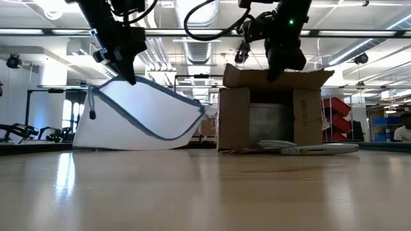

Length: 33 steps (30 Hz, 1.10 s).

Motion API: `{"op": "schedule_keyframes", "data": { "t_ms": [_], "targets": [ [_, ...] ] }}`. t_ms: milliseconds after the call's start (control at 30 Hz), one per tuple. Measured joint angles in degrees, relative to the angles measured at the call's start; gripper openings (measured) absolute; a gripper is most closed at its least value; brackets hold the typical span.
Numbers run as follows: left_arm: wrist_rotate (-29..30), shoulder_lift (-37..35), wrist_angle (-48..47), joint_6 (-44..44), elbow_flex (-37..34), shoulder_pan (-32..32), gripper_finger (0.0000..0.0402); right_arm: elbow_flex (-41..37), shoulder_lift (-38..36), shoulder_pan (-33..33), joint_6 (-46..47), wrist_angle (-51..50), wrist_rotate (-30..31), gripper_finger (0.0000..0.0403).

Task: Unpack boxes
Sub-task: Put the white charger cable into the transparent zip bag

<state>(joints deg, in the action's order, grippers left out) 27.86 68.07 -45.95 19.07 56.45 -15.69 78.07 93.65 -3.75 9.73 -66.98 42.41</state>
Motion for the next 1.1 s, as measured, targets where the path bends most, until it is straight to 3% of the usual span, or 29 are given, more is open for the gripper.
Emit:
{"op": "schedule_keyframes", "data": {
  "t_ms": [233, 500, 667, 900, 1100],
  "targets": [
    [-0.3, 0.0, 0.4, 0.7, 0.0, 0.1, 0.0, 0.6, -0.4, -0.3, -0.6, -0.4, -1.2, 0.0021],
    [-1.9, 0.0, 0.5, 2.5, 0.0, 0.5, 0.0, 3.2, -1.6, -0.8, -0.3, -0.6, -3.0, 0.0131],
    [-1.9, 0.0, 0.5, 4.4, 0.0, 1.6, 0.0, 6.3, -4.6, -2.1, 5.0, -0.8, -3.3, 0.0173],
    [-1.9, 0.0, 0.5, 8.1, 0.0, 4.3, 0.0, 5.4, -9.8, -9.8, 11.5, -0.9, -10.2, 0.0181],
    [-2.0, 0.0, 0.9, 10.1, 0.0, 6.8, 0.0, -4.9, -10.6, -19.8, 19.9, 6.2, -9.4, 0.017]
  ]
}}
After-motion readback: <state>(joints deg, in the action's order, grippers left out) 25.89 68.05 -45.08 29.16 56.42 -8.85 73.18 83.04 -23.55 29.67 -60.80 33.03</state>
